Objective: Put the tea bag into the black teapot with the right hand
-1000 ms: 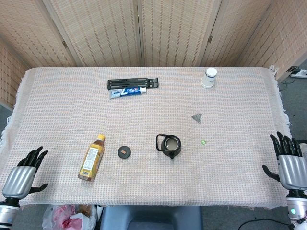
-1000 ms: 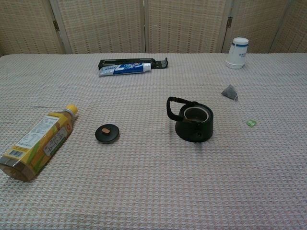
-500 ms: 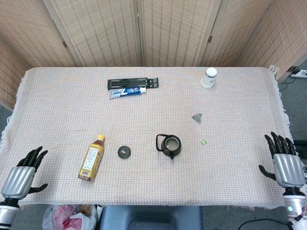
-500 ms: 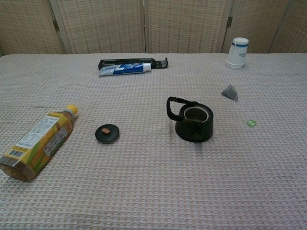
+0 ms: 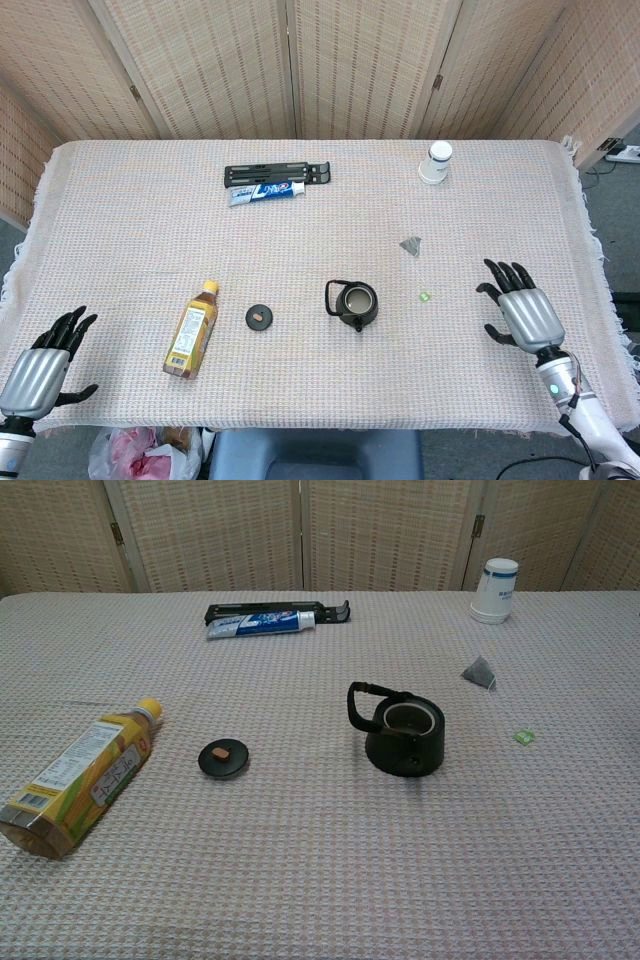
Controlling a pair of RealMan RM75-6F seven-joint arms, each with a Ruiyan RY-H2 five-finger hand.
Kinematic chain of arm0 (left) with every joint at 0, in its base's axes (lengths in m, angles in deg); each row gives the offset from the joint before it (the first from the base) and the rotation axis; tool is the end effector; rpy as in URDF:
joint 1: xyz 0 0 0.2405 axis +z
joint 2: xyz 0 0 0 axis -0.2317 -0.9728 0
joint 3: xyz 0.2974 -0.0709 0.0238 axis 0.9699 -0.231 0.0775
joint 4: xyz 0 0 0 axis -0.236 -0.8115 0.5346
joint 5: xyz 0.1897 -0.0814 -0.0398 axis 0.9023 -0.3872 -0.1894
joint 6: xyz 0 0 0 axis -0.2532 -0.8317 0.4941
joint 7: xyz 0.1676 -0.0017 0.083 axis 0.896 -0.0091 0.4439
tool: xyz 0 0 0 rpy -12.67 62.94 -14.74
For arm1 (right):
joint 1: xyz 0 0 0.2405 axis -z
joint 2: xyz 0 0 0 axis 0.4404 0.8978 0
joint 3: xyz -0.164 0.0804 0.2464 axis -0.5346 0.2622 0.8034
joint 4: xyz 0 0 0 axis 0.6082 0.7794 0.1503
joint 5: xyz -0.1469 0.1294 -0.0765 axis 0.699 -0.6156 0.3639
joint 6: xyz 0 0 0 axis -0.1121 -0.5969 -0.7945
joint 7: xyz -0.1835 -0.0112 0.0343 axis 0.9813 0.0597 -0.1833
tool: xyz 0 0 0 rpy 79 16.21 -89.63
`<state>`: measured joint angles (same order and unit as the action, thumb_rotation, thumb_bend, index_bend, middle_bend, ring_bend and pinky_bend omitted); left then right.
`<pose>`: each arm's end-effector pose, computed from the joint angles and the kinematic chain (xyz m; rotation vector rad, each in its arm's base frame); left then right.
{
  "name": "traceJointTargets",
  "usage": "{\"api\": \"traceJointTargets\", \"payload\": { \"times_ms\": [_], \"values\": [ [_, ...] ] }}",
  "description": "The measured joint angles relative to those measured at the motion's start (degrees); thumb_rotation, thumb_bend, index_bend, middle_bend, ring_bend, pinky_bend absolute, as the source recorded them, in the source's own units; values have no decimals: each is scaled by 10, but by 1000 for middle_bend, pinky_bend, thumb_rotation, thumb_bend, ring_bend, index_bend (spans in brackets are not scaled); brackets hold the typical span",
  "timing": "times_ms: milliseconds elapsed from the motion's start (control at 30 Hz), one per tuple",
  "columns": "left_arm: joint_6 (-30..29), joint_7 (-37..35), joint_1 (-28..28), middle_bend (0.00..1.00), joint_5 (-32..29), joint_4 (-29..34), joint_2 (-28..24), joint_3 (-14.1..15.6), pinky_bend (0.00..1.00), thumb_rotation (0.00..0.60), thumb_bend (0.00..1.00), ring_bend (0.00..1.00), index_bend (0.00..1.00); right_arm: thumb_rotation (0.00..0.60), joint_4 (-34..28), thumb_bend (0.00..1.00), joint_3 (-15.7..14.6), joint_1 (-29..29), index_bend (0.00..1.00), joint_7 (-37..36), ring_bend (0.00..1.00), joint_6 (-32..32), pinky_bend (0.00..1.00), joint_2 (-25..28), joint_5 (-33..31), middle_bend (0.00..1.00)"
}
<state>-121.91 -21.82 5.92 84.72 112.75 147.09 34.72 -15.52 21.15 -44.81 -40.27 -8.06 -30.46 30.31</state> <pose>-0.3548 0.2211 0.1577 -1.5796 -0.9272 -0.7458 -0.3268 -0.3172 0.1142 1.6963 -0.8840 0.7041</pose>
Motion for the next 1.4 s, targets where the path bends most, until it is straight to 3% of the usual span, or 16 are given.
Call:
{"api": "traceJointTargets", "payload": {
  "times_ms": [200, 400, 767, 1067, 1400],
  "values": [
    [-10, -14, 3, 0, 15, 0, -6, 4, 252, 600, 59, 1, 0, 600, 46, 217, 13, -33, 319, 32, 0, 25, 0, -58, -30, 0],
    [-12, -30, 4, 0, 21, -3, -11, 6, 252, 600, 60, 1, 0, 600, 107, 220, 13, -45, 336, 60, 0, 7, 0, -122, -28, 0],
    [-14, -40, 5, 0, 32, -4, -16, 11, 252, 600, 59, 1, 0, 600, 242, 220, -1, -58, 389, 26, 0, -25, 0, -228, 7, 0],
    [-15, -48, 5, 0, 35, -5, -18, 11, 252, 600, 60, 1, 0, 600, 301, 221, -5, -66, 413, 0, 0, -39, 0, -276, 19, 0],
    [-13, -49, 5, 0, 34, -6, -18, 10, 252, 600, 60, 1, 0, 600, 329, 223, 1, -83, 461, -19, 0, -19, 0, -293, 13, 0]
  ]
}}
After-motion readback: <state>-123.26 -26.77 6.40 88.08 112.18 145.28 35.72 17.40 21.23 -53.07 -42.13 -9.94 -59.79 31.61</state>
